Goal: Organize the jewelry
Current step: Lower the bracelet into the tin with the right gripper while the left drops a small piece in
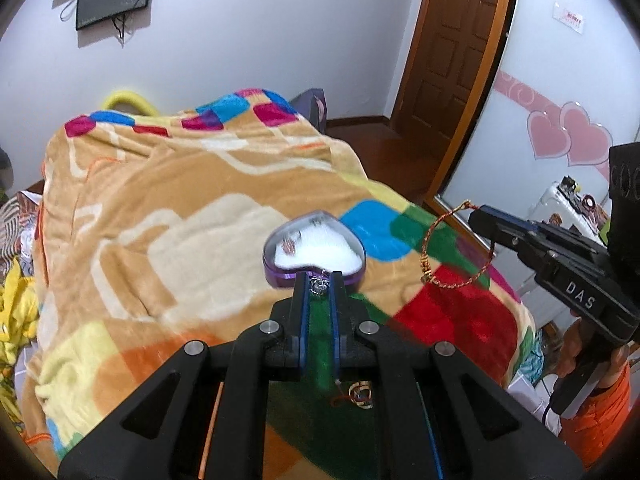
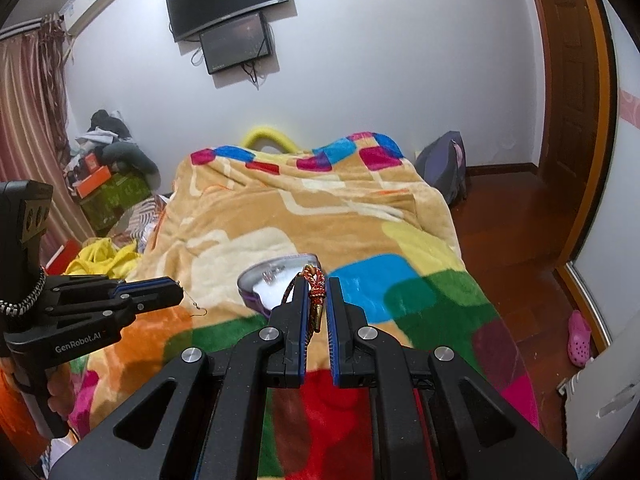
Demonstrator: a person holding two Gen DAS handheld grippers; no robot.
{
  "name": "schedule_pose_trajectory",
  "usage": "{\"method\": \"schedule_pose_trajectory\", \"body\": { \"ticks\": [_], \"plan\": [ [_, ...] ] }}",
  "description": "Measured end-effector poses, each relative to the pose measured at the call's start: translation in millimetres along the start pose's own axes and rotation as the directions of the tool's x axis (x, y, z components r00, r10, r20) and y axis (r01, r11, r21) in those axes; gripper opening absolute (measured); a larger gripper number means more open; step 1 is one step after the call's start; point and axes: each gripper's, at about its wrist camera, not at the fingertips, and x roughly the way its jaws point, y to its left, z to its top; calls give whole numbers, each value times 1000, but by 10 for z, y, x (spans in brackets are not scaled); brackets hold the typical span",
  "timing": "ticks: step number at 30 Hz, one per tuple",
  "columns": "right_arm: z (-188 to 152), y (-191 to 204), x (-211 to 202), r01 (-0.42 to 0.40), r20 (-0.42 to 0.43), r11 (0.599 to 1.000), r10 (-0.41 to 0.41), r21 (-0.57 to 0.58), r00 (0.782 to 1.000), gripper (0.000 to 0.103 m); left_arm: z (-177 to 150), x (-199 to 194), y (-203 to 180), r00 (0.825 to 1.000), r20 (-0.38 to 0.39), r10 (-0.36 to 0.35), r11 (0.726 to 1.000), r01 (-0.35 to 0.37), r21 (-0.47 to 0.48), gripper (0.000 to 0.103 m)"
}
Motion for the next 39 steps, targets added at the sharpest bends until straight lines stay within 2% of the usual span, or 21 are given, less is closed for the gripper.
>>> {"method": "schedule_pose_trajectory", "body": {
  "ticks": [6, 12, 26, 39],
  "plan": [
    [115, 77, 108, -19, 18, 1000, 19, -15, 1000, 8, 140, -12, 59, 999, 40, 2, 1000, -2, -6, 8],
    [195, 136, 295, -49, 16, 999, 50, -18, 999, 8, 199, 95, 131, 999, 48, 8, 1000, -7, -14, 8],
    [140, 220, 872, -85, -78, 996, 83, -32, 994, 8, 262, 560, 337, 1000, -8, 18, 999, -18, -43, 8],
    [71, 159, 1138, -42, -165, 997, 30, -69, 986, 8, 183, 972, 377, 995, -99, 1, 1000, -4, -30, 8]
  ]
}}
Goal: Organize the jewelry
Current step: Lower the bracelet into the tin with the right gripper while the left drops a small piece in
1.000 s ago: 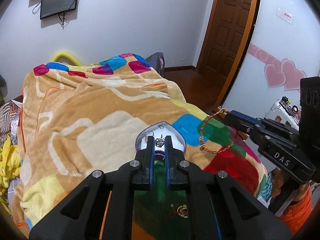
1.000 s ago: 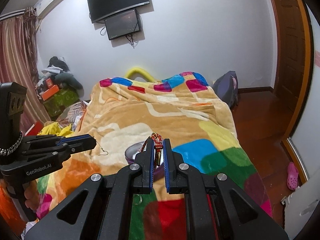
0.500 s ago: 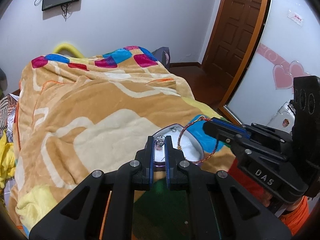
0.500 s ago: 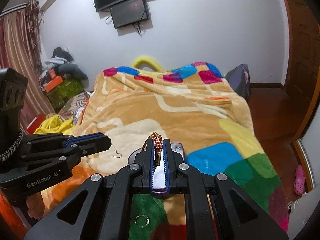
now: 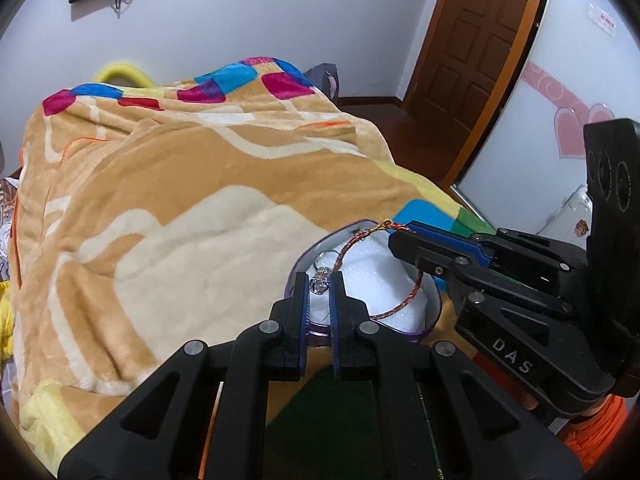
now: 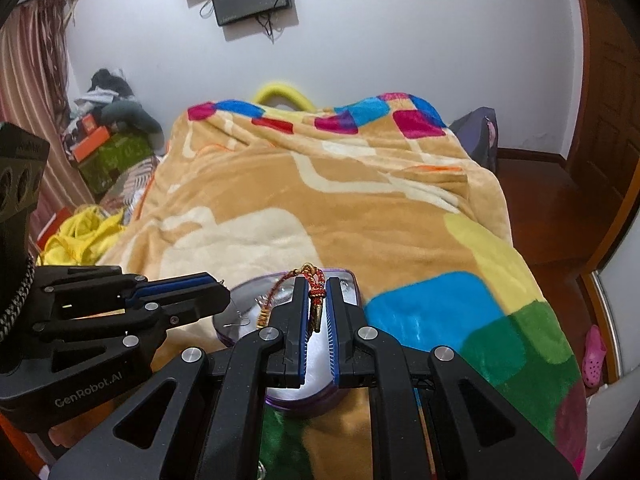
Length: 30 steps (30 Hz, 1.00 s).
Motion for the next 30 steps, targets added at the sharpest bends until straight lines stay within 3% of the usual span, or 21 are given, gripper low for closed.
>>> {"method": "schedule_pose_trajectory", "body": {
  "ticks": [16, 18, 23, 30],
  "plan": [
    [-21, 12, 15, 12, -75, 999, -14, -35, 997, 9, -4, 9, -27, 1000, -28, -3, 1000, 3, 4, 8],
    [-19, 22, -7, 19, -73, 999, -22, -41, 997, 12, -2, -52, -35, 1000, -16, 3, 1000, -3, 6, 9],
    [-20, 54, -117, 36, -51, 998, -38, -44, 998, 32, 3, -231, -49, 1000, 9, 9, 1000, -9, 8, 13],
    [-9, 113, -358, 44, -12, 998, -45, -47, 999, 34, -48, -523, -79, 999, 46, 29, 1000, -29, 6, 28]
  ]
}}
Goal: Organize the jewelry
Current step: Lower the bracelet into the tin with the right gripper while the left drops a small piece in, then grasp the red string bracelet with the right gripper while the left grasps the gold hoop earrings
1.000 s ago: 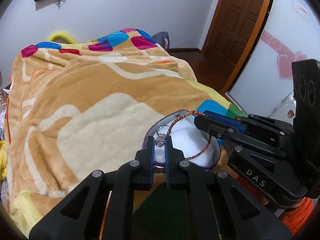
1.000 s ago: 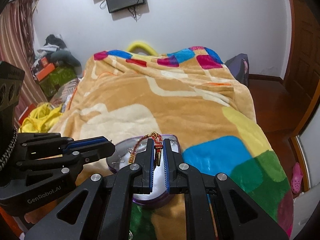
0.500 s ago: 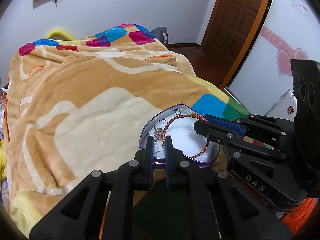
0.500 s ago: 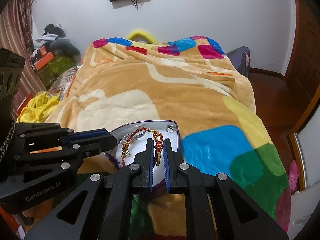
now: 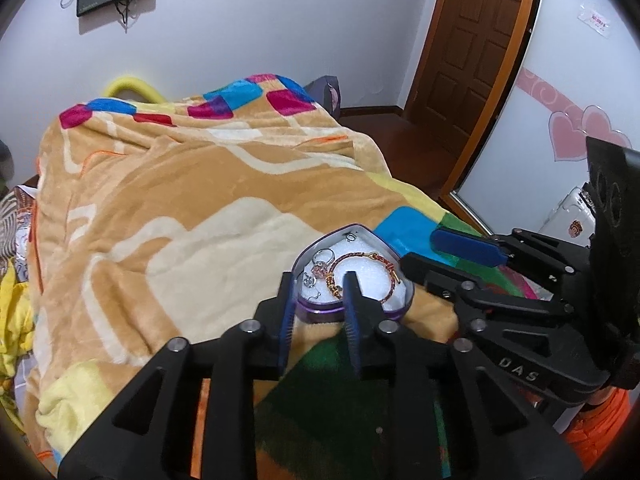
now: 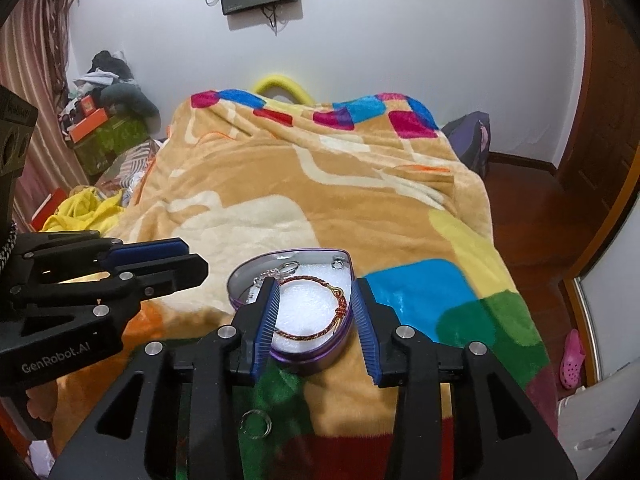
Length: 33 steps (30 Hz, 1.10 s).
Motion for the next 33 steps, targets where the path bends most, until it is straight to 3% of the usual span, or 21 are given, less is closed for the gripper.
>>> {"method": "schedule_pose_trajectory", "body": {
  "ticks": [2, 16, 26, 33],
  "plan": [
    [-12, 17, -90, 2, 11, 1000, -2, -2, 1000, 34, -17, -81, -8, 1000, 10, 9, 1000, -9, -2, 37],
    [-262, 166, -539, 10, 37, 1000, -9, -26, 999, 34, -341, -534, -136, 1000, 14, 22, 1000, -22, 20, 42],
    [-627, 277, -475, -33, -54, 999, 31, -23, 998, 34, -735, -575, -181, 999, -49, 19, 999, -18, 36, 42],
    [-896, 434, -264, -124, -169, 992, 119, -17, 978, 34, -957, -464, -108, 994, -112, 19, 1000, -19, 0, 42]
  ]
}}
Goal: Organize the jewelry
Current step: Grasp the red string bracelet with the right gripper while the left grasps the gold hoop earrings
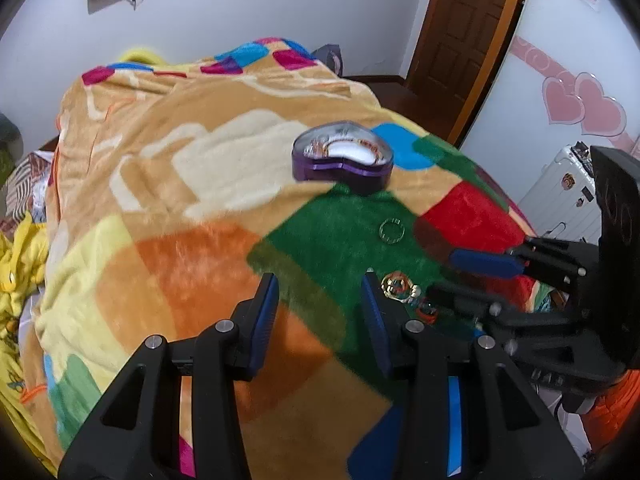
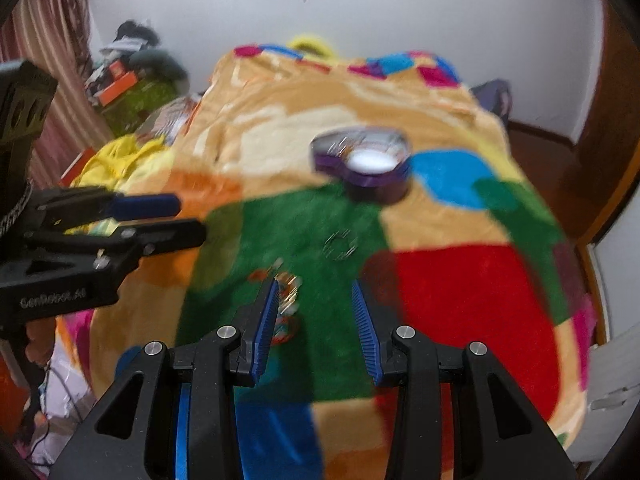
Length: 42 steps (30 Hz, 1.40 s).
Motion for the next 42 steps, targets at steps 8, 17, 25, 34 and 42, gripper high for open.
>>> {"method": "schedule_pose_trajectory", "body": {
  "ticks": [8, 17, 25, 34, 42],
  "plan": [
    [-137, 80, 197, -7, -38, 999, 5, -39, 999, 34, -98, 28, -13, 1000, -11, -8, 1000, 8, 10, 42],
    [-147, 54, 97, -33, 11, 999, 33, -28, 999, 7, -150, 123, -78, 999, -45, -30, 999, 31, 10, 42],
    [-73, -122, -88, 10, 98, 1000, -11, 11, 995, 7, -171, 258, -288, 995, -85, -61, 997, 65, 51, 42],
    [-73, -422, -210, 86, 131, 994, -95, 72, 987, 7, -154, 402, -538, 988, -114, -103, 990, 112, 83, 42],
    [-245, -523, -83, 78, 37, 995, -81, 59, 996, 7, -98, 505, -481, 982, -115, -147, 989, 150, 10, 41]
  ]
}}
